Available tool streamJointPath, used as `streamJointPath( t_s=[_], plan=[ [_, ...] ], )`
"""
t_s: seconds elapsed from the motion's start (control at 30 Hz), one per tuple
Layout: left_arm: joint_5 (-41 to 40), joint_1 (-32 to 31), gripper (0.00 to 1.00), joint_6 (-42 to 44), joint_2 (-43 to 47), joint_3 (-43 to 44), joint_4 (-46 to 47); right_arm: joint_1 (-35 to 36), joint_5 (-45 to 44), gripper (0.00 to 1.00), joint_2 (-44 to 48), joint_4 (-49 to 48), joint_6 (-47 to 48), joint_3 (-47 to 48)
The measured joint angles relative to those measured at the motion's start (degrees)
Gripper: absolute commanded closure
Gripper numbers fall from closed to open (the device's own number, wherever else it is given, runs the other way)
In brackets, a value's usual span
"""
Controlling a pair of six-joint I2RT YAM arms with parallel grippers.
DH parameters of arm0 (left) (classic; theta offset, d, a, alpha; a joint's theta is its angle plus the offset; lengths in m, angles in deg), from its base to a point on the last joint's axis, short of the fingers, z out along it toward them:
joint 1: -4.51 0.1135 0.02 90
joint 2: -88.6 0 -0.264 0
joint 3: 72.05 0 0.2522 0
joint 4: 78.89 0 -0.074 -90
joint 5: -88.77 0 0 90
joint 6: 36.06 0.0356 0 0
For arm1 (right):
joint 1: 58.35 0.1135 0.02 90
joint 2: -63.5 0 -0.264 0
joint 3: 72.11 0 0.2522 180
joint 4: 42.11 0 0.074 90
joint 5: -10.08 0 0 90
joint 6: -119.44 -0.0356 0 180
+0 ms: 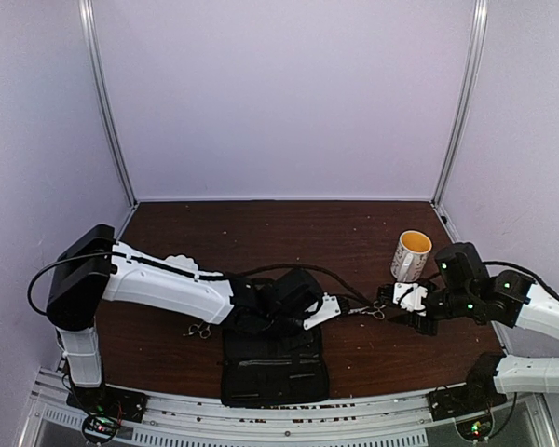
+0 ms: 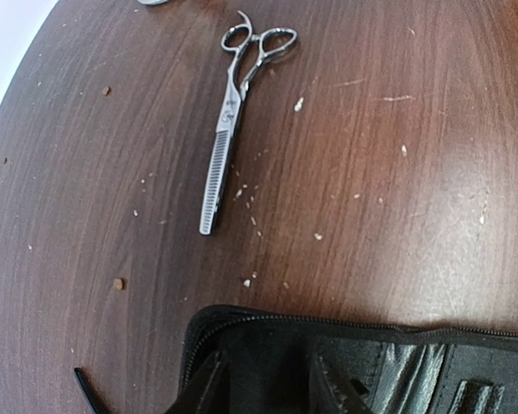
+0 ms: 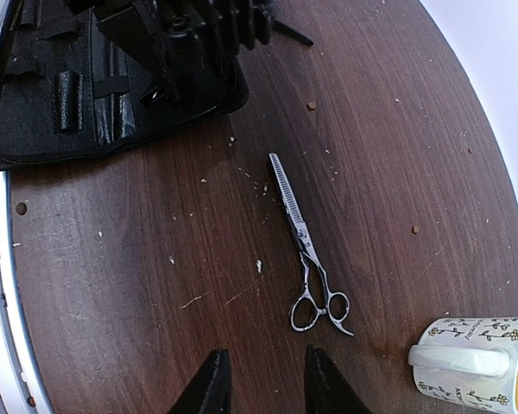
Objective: Sort the hair-cutting tools
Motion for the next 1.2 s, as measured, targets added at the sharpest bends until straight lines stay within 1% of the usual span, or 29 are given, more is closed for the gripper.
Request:
streamJointPath(
  t_s=[0.43, 0.67, 0.87, 1.07, 1.1, 1.2],
  plan=[
    [0.15, -0.24, 0.63, 3.02, -0.02, 0.98, -2.78, -0.68, -0.24, 0.70, 0.00, -0.33, -0.20, 0.00],
    [1.86, -0.63, 0.66, 4.55, -0.07, 2.29, -4.09, -0.76, -0.35, 0.70, 0.20, -0.35, -0.20, 0.00],
    [2.43, -0.81, 0.68, 6.71, -2.45, 5.35, -6.40, -0.81, -0.37, 0.70, 0.22, -0.37, -0.22, 0.00],
    [2.21, -0.81, 0.69, 8.37, -3.91, 5.46, -9.27, -0.98, -0.42, 0.70, 0.22, -0.42, -0.22, -0.02],
    [2.16, -0.81, 0.71, 8.52, -3.93, 5.49, -9.51, -1.01, -0.42, 0.70, 0.22, -0.42, -0.22, -0.02],
    [1.64, -0.81, 0.82, 8.87, -3.96, 5.49, -9.97, -1.03, -0.42, 0.70, 0.22, -0.44, -0.24, -0.02]
  ],
)
